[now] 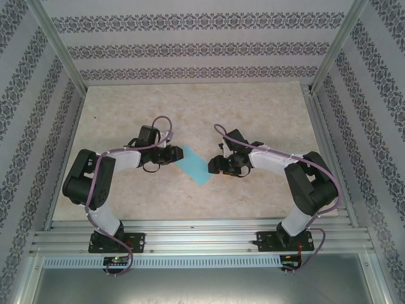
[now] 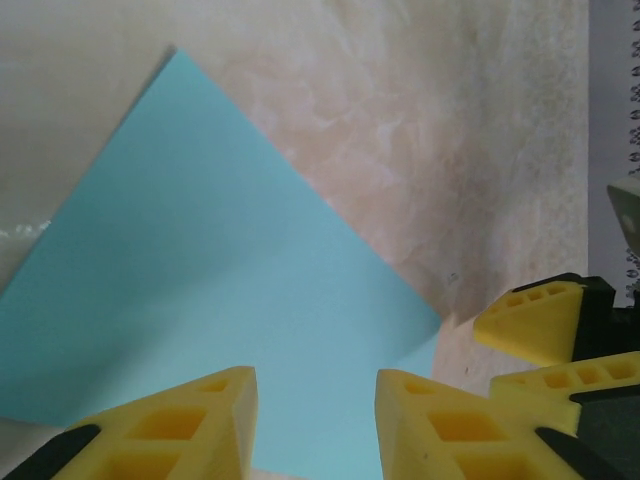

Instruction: Fold a paper plane with a square sheet of paper (fold left side to right side)

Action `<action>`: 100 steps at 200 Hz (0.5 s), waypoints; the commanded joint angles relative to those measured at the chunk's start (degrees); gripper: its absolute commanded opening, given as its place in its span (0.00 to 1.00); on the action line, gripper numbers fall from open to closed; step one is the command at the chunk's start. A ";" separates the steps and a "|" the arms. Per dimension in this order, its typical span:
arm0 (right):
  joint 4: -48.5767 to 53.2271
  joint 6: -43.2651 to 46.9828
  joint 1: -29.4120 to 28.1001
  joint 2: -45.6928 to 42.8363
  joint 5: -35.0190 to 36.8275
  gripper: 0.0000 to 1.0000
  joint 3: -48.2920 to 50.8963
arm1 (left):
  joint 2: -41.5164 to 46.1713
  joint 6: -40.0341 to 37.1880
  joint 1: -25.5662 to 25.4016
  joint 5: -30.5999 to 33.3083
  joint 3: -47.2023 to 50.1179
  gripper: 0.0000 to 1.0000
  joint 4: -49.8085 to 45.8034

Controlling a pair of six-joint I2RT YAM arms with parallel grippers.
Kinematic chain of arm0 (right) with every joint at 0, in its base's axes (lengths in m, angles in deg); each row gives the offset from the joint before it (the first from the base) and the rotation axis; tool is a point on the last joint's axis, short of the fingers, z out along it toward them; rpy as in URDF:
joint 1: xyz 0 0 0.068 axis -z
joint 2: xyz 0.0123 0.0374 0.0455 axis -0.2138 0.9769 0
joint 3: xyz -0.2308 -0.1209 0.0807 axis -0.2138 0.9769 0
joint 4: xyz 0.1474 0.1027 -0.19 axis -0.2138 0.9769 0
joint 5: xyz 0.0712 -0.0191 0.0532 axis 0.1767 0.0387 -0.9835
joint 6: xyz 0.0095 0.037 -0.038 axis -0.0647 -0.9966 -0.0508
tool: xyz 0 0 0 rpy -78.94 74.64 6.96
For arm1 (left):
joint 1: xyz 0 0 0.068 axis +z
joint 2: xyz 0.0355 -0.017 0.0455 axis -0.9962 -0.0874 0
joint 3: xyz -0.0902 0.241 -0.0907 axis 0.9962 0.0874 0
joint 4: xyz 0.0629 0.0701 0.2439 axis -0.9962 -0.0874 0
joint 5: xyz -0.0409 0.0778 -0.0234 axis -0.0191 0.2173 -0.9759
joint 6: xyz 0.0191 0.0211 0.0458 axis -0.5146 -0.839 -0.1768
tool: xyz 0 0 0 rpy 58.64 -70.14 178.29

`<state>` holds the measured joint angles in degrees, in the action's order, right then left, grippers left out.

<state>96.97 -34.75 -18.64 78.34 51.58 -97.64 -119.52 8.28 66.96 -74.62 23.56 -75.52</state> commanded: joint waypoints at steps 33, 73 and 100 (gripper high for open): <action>-1.60 -0.66 0.23 2.66 -2.65 0.60 -3.44 | -3.10 -0.89 -0.32 0.96 -1.16 0.35 0.47; 0.87 -0.25 0.09 4.31 -1.62 0.60 -5.54 | -3.38 -2.61 -0.32 3.30 -0.53 0.34 -1.31; 1.01 -0.30 -0.12 5.26 -1.69 0.60 -5.90 | -3.37 -3.35 -0.32 3.85 0.08 0.34 -1.77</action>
<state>97.12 -35.14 -18.64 82.25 50.42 -101.93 -122.56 7.19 66.85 -72.08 23.49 -76.22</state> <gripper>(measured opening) 0.599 0.340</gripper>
